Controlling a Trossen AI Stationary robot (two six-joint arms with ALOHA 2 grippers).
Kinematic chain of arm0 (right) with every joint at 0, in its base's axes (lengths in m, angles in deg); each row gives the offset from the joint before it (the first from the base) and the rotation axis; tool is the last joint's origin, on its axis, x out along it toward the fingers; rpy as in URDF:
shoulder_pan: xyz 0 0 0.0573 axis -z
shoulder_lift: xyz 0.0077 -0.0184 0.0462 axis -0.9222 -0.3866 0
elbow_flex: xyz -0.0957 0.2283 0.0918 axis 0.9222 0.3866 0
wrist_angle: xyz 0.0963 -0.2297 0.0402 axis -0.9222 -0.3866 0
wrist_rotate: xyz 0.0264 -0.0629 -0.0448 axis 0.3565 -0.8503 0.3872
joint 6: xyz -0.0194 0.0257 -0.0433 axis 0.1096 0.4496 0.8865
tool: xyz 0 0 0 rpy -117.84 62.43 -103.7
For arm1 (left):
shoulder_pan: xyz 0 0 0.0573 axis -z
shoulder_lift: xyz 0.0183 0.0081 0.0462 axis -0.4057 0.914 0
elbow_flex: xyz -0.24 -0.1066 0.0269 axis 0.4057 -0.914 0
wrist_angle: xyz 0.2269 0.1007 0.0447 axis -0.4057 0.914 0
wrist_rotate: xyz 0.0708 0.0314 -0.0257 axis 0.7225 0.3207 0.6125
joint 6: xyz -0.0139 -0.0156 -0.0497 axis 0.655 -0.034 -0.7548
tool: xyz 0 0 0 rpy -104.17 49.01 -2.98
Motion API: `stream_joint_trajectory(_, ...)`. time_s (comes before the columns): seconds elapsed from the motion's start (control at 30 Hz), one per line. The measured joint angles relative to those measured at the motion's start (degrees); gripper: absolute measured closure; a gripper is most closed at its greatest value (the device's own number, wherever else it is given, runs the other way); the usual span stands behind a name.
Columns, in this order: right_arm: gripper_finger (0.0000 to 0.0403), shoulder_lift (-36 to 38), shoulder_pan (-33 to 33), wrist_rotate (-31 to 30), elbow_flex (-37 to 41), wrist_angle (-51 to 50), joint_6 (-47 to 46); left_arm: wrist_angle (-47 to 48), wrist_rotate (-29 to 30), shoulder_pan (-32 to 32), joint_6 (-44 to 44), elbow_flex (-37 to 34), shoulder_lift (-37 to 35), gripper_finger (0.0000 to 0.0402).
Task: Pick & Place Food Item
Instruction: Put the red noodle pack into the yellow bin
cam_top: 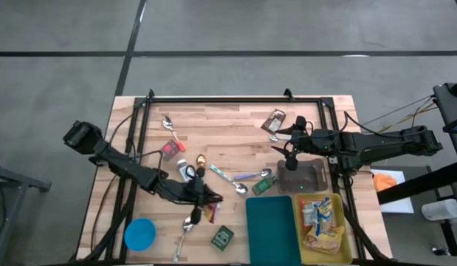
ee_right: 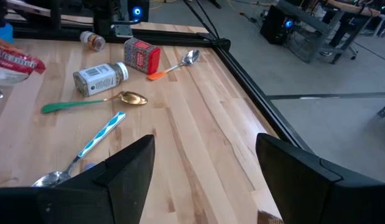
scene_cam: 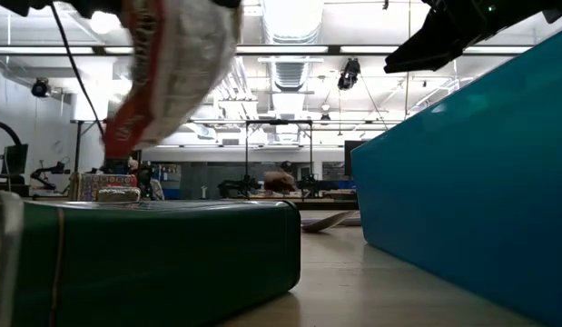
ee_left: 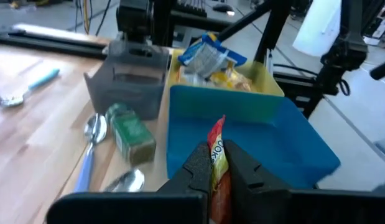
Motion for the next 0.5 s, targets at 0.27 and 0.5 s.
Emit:
stream_joint_trajectory(0.27, 0.0124, 0.0, 0.0, 0.0, 0.0, 0.0, 0.01, -0.39, 0.66, 0.0, 5.28, 9.36, 10.34, 0.0391)
stream_joint_trajectory(0.5, 0.0124, 0.0, 0.0, 0.0, 0.0, 0.02, 0.02, -0.53, 1.26, -0.02, 9.17, 15.45, 14.62, 0.0391)
